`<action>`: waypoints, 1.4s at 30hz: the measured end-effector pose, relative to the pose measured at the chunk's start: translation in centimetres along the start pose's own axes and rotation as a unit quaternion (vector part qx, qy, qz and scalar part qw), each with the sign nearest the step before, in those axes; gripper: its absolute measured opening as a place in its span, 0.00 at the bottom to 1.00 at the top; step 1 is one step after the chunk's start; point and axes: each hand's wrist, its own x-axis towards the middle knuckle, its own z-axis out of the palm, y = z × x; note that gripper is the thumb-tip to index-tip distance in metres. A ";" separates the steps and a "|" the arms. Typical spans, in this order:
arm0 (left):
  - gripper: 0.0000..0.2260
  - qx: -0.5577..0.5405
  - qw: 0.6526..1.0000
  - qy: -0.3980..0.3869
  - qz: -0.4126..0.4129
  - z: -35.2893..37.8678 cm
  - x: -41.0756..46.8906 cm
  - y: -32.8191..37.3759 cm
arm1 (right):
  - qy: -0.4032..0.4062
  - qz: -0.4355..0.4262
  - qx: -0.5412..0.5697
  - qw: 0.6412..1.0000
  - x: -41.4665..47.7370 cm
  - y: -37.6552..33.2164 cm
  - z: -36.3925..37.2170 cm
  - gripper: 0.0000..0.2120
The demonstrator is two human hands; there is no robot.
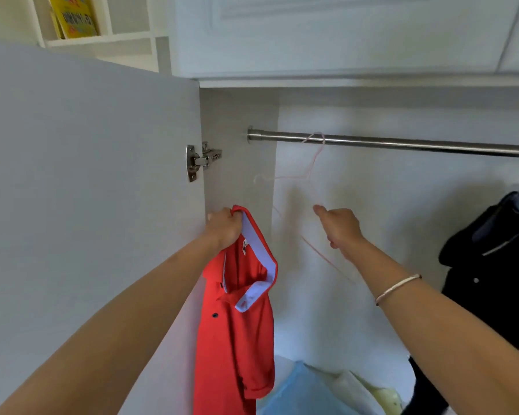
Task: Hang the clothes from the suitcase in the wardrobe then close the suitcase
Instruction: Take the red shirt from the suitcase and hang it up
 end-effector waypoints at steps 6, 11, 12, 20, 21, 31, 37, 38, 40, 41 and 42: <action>0.24 0.010 0.996 -0.034 0.081 0.8 -4.4 1.7 | -0.007 -0.019 -0.142 0.990 -6.2 3.6 -6.1 0.28; 0.22 0.079 0.978 -0.120 0.154 3.0 -7.2 3.8 | -0.049 -0.033 -0.182 0.982 -9.5 5.1 -9.4 0.28; 0.18 0.089 0.975 -0.128 0.161 3.5 -7.5 4.1 | -0.059 -0.039 -0.179 0.981 -9.8 5.2 -9.8 0.28; 0.11 0.159 0.949 -0.172 0.212 7.1 -10.9 7.7 | -0.106 -0.102 -0.228 0.962 -10.9 4.5 -12.1 0.14; 0.11 0.169 0.946 -0.177 0.214 7.6 -11.4 8.1 | -0.110 -0.116 -0.227 0.961 -11.1 4.2 -11.7 0.11; 0.11 0.139 0.957 -0.200 0.158 10.3 -14.4 10.1 | -0.005 -0.123 -0.258 0.958 -10.5 3.8 -12.0 0.23; 0.17 0.219 0.962 -0.146 0.074 8.3 -12.4 7.1 | 0.176 -0.030 -0.264 0.948 -10.2 7.8 -18.7 0.18; 0.18 0.217 0.966 -0.131 0.055 8.0 -12.2 6.5 | 0.190 -0.027 -0.249 0.949 -10.3 8.3 -19.3 0.17; 0.19 0.207 0.972 -0.107 0.025 7.5 -11.8 5.7 | 0.200 -0.028 -0.211 0.956 -10.3 9.1 -19.9 0.16; 0.20 0.199 0.975 -0.098 0.015 7.4 -11.6 5.4 | 0.198 -0.030 -0.193 0.961 -10.4 9.3 -19.9 0.17; 0.20 0.193 0.977 -0.090 0.009 7.3 -11.4 5.4 | 0.192 -0.033 -0.179 0.964 -10.5 9.3 -19.7 0.18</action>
